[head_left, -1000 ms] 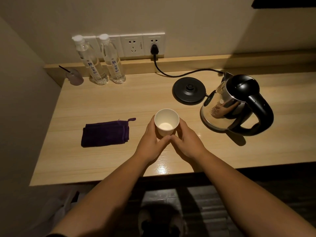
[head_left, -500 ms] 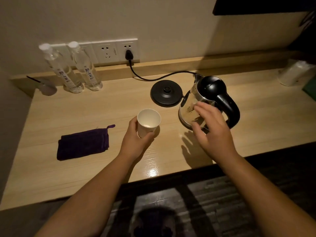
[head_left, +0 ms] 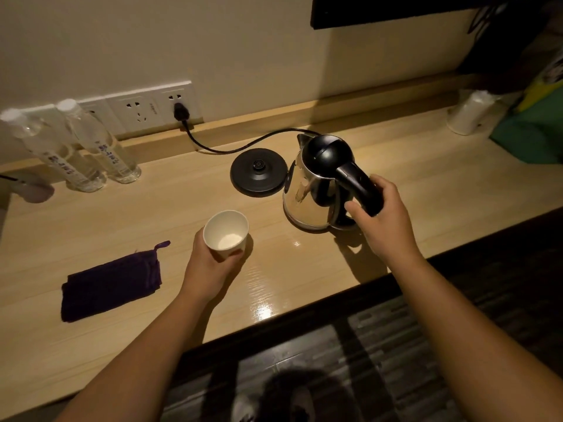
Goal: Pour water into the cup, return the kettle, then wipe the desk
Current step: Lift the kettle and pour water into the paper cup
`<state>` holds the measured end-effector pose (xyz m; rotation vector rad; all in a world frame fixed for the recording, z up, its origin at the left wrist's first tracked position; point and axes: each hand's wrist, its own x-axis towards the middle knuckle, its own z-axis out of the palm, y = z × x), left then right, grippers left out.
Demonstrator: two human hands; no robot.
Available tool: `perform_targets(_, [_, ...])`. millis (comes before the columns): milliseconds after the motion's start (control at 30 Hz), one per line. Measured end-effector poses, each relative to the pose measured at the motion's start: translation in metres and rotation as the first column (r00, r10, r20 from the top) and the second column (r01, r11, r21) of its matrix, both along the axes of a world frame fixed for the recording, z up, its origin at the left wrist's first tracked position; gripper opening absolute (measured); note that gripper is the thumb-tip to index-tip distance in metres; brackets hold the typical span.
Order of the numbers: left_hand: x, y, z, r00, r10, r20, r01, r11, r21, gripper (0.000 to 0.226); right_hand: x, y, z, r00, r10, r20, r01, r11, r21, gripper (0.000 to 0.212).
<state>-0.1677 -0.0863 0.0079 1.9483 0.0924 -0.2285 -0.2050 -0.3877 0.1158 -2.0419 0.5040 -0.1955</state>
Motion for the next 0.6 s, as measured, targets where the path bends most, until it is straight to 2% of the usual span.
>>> perform_targets(100, [0.000,0.000,0.000,1.000,0.002,0.007,-0.002,1.000,0.014,0.083,0.005,-0.001,-0.006,1.000,-0.001,-0.007,0.001,0.999,0.037,0.040])
perform_targets(200, [0.000,-0.001,0.001,1.000,0.000,0.024,-0.001,0.999,0.035,0.083,0.010,-0.002,-0.009,1.000,-0.007,0.006,0.006,0.995,0.097,0.030])
perform_targets(367, [0.000,0.000,0.001,1.000,-0.002,0.018,0.001,0.999,0.038,0.084,0.008,-0.002,-0.004,1.000,-0.019,0.021,0.017,0.992,0.125,0.030])
perform_targets(600, [-0.004,-0.006,0.013,1.000,0.014,0.017,-0.015,0.999,0.040,0.080,0.002,0.003,0.026,0.986,0.166,0.002,-0.166,0.986,0.022,0.031])
